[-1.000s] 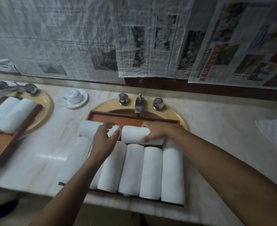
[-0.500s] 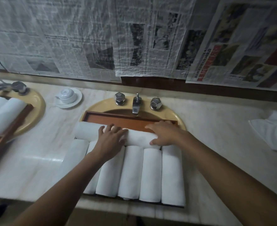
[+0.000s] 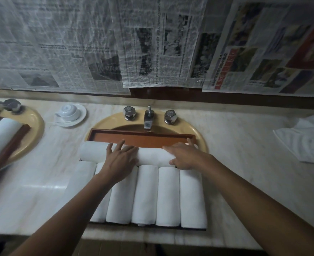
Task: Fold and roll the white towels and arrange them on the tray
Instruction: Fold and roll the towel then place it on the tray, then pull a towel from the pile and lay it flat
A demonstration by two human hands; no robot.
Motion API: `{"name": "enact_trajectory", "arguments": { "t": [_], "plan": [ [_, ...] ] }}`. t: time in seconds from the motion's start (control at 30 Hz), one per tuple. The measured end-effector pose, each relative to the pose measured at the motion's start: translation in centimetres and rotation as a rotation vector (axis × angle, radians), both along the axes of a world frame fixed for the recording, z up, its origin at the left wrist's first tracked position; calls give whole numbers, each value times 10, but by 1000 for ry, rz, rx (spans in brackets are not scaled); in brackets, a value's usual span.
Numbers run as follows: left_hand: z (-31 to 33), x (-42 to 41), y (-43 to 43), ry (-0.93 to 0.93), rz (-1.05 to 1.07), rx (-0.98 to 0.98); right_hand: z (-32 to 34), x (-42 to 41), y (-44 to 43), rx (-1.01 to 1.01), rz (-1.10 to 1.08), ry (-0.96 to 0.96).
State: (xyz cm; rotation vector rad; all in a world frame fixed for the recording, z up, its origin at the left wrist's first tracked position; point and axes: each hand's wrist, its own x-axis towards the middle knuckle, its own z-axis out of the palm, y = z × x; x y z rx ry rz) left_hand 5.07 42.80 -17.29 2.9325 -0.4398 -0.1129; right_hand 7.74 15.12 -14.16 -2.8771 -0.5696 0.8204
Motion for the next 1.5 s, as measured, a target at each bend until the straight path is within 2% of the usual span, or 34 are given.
{"name": "enact_trajectory", "arguments": {
  "t": [0.23,0.47,0.67,0.93,1.2,1.33,1.5],
  "plan": [
    [4,-5,-2,52,56,-93,4,-17,-11,142,-65,-116],
    [24,-17,-30,-38,96,-281,-1,-53,-49,466,-336,-342],
    [43,-22,-91,-51,58,-451,7,-96,-100,565,-581,-428],
    [48,-27,-220,17,-126,-646,6,-142,-208,590,-773,-519],
    [42,-40,-388,120,-189,-667,0,-168,-362,542,-989,-611],
    [40,-42,-473,172,-233,-691,-16,-174,-460,439,-1151,-633],
    [26,-42,-552,235,-268,-706,-49,-165,-566,196,-1245,-498]
  ]
}}
